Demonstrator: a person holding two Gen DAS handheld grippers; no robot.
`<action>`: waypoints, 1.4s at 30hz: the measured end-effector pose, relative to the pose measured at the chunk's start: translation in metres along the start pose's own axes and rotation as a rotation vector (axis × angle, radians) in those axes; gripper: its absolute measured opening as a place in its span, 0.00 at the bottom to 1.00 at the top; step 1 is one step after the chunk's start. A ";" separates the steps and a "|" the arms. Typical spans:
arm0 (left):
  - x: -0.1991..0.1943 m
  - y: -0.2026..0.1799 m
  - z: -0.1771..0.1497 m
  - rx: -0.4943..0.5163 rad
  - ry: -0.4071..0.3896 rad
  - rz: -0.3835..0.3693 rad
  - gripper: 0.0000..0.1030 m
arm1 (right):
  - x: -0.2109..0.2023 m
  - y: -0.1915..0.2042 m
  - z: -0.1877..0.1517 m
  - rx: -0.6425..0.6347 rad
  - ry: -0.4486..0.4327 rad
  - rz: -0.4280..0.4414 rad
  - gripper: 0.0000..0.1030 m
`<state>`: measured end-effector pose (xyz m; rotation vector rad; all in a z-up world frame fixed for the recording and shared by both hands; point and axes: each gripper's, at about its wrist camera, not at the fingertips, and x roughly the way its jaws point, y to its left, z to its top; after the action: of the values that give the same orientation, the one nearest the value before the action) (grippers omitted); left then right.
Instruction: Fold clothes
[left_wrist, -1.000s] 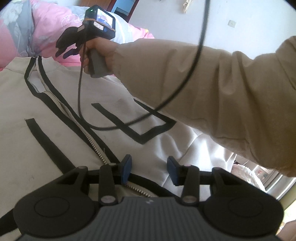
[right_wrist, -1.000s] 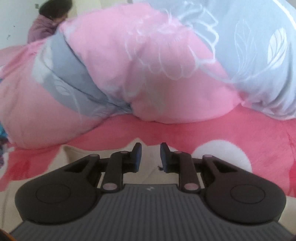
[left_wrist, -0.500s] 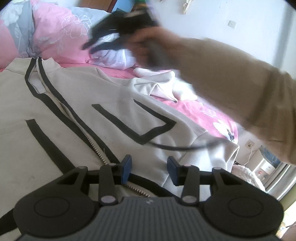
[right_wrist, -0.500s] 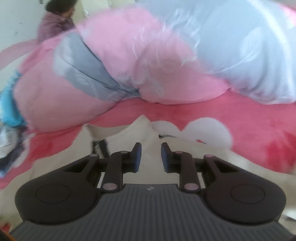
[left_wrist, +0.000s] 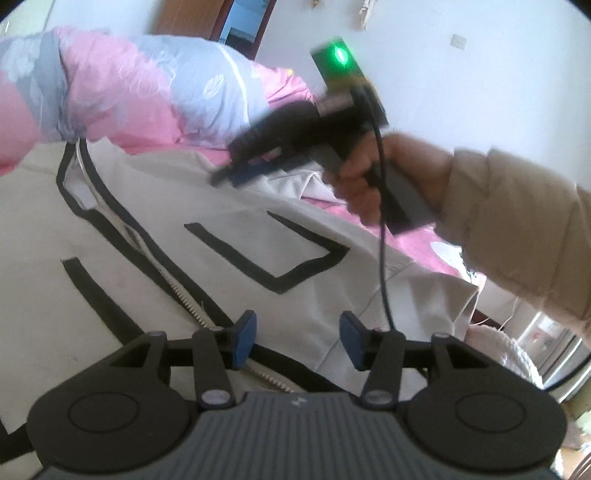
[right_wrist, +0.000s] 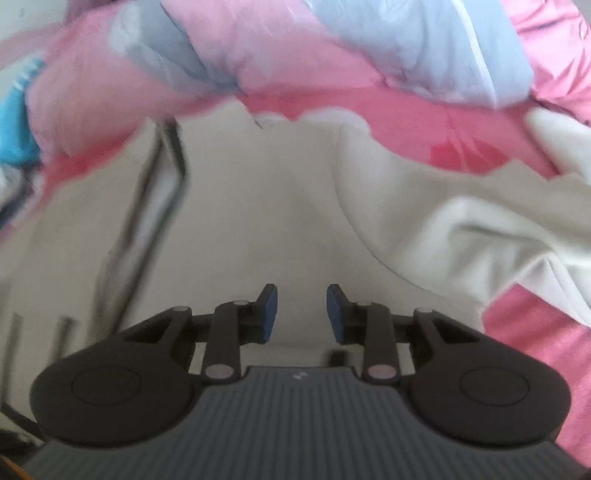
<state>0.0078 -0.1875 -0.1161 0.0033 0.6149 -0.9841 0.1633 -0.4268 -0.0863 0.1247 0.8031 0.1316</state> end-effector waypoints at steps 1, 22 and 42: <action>0.000 -0.003 -0.001 0.003 0.000 0.002 0.50 | -0.004 0.009 0.002 -0.011 -0.015 0.029 0.28; -0.017 0.020 -0.003 -0.169 -0.069 0.061 0.56 | 0.082 0.121 0.026 -0.259 0.091 0.016 0.15; -0.010 0.025 -0.011 -0.267 -0.060 -0.065 0.42 | 0.061 0.087 0.031 -0.105 -0.037 0.259 0.09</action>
<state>0.0178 -0.1627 -0.1266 -0.2833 0.6907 -0.9547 0.2218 -0.3331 -0.0945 0.1307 0.7395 0.4145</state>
